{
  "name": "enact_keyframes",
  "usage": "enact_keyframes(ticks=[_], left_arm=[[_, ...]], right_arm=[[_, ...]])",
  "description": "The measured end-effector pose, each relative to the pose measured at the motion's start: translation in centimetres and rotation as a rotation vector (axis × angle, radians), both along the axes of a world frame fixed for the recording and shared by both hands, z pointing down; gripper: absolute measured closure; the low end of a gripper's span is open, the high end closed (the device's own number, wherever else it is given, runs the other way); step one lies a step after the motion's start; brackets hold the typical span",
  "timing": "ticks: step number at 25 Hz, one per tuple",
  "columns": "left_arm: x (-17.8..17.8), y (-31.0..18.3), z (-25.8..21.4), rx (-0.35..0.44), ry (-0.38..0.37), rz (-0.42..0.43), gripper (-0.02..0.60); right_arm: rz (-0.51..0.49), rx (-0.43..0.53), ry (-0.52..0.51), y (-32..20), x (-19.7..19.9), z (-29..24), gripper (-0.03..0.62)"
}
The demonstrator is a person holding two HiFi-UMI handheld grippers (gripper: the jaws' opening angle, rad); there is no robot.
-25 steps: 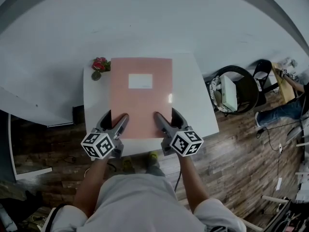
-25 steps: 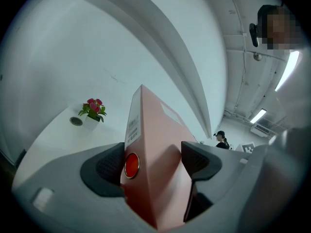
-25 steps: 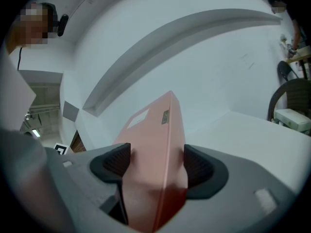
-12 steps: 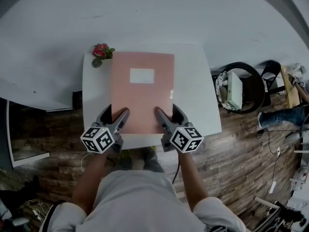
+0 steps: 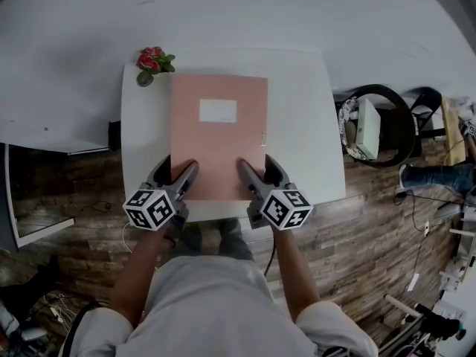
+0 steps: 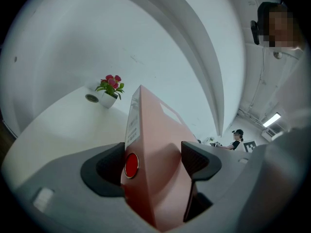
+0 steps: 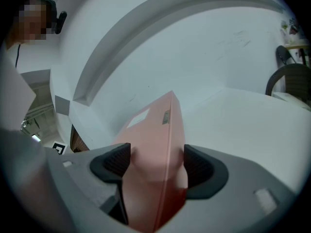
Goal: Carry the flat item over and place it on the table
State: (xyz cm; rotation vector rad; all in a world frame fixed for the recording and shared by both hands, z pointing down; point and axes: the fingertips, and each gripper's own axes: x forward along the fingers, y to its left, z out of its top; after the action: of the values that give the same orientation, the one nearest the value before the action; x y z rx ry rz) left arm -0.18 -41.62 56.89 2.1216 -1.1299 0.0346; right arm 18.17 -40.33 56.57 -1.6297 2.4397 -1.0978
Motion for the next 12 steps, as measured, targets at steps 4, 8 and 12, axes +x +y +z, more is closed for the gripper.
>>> enact_keyframes(ticks=[4,8,12], left_arm=[[-0.3,0.0,1.8,-0.033,-0.010,-0.004,0.229],[-0.7,0.3,3.7,-0.073,-0.015,-0.020,0.229],[-0.9,0.6,5.4,-0.103,-0.030,-0.035,0.229]], right_arm=[[0.000,-0.038,-0.005,0.0,-0.3,1.9,0.256],[-0.013,-0.079,-0.003,0.0,-0.7,3.8,0.256],[-0.028,-0.121,-0.003,0.1,-0.9,5.6,0.256]])
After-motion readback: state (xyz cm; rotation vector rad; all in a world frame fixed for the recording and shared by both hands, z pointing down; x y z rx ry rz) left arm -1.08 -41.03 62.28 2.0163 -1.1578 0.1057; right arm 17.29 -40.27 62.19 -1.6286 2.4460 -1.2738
